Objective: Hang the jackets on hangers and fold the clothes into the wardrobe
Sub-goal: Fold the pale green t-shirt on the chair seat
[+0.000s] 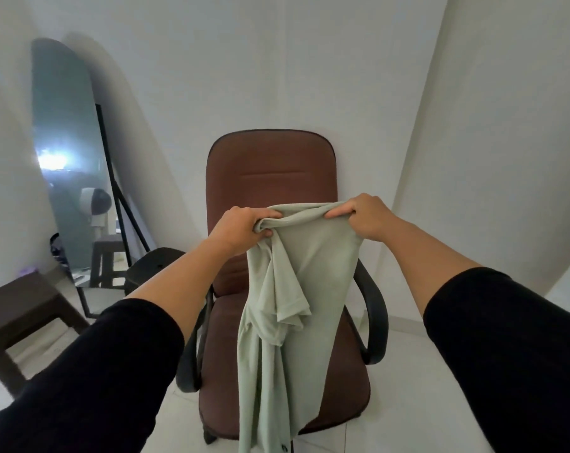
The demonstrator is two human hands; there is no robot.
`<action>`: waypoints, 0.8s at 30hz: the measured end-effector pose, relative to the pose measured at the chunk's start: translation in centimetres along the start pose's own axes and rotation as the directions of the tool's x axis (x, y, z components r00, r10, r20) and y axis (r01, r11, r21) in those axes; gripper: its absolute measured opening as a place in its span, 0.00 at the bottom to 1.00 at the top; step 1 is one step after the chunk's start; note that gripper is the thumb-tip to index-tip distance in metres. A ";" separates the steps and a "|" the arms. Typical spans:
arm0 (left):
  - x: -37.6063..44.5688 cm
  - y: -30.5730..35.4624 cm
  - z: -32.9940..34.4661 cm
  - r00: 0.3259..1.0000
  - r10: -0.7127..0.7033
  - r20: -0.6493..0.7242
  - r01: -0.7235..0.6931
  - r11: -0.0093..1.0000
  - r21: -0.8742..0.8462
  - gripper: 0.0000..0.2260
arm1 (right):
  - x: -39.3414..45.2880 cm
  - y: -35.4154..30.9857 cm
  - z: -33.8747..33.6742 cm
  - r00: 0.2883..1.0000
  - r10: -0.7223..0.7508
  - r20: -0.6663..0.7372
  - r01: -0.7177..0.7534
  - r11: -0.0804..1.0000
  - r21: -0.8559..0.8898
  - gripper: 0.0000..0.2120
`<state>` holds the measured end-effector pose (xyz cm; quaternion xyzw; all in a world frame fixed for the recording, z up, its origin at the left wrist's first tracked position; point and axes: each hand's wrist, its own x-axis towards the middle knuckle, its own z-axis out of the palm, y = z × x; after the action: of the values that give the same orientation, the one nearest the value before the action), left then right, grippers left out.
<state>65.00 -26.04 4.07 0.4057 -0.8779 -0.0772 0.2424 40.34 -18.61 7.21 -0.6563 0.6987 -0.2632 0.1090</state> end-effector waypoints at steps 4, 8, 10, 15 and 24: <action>6.7 -5.3 5.7 0.999 -0.040 0.028 0.039 0.999 0.010 0.18 | 7.7 4.0 4.2 1.000 0.018 -0.002 -0.018 0.999 -0.048 0.26; 14.8 -11.0 12.0 0.994 -0.084 0.076 0.083 0.996 0.023 0.19 | 16.4 8.5 9.7 0.998 0.051 -0.025 -0.053 0.993 -0.102 0.26; 18.4 -13.2 14.5 0.988 -0.124 0.089 0.124 0.992 0.005 0.19 | 20.1 10.4 12.1 0.997 0.063 -0.036 -0.067 0.990 -0.126 0.26; 23.8 -17.1 19.5 0.973 -0.189 0.135 0.197 0.980 -0.043 0.20 | 25.3 14.2 16.7 0.996 0.086 -0.007 -0.086 0.981 -0.171 0.26; 22.0 -21.0 25.6 0.962 -0.202 0.185 0.233 0.958 -0.165 0.23 | 24.2 17.7 23.2 0.998 0.051 0.020 -0.047 0.984 -0.170 0.26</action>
<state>54.57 -57.93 -17.21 0.4678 -0.8340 -0.2185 0.1948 33.93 -47.39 -16.58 -0.6489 0.7331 -0.1919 0.0679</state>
